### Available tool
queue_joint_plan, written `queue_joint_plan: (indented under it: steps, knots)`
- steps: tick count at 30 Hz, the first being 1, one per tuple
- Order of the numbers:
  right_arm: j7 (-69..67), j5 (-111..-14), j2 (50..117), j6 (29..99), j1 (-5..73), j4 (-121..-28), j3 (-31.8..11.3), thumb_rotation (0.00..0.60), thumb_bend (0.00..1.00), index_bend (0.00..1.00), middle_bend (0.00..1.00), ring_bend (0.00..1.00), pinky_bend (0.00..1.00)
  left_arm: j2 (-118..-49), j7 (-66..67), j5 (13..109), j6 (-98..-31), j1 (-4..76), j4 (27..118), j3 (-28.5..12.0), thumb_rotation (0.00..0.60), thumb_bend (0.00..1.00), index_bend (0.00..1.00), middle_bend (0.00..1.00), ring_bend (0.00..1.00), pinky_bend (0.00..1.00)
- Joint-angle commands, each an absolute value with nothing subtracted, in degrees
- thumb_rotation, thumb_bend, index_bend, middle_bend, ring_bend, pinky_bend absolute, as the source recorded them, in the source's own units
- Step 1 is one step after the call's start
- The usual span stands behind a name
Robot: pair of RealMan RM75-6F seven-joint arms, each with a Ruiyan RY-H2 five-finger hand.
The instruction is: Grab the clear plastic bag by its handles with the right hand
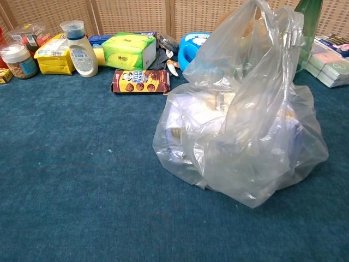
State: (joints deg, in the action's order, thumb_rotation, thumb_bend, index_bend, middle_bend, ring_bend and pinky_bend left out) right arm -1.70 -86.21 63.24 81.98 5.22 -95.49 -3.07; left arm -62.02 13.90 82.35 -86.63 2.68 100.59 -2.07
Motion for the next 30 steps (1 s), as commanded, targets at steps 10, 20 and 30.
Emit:
queue_joint_plan:
  steps: [10,20,30]
  knots:
    - [-24.0,-88.0,58.2,74.0,11.0,-103.5,-4.6,0.065,0.31,0.24,0.32,0.31,0.37,-62.2,13.4,82.0,-85.9,3.2,100.2,-2.5,0.0,0.11,0.41,0.42,0.34,0.15]
    - [-28.2,-90.4,58.0,69.6,15.0,-106.0,-4.4,0.062,0.3,0.24,0.32,0.31,0.36,-62.4,13.2,81.5,-85.2,3.7,99.7,-2.8,0.0,0.11,0.41,0.42,0.34,0.15]
    - [-27.2,-92.1,60.0,66.3,18.8,-108.9,-4.4,0.063,0.3,0.24,0.32,0.31,0.37,-63.1,11.9,80.7,-83.9,4.3,98.0,-3.1,0.0,0.11,0.41,0.42,0.34,0.15]
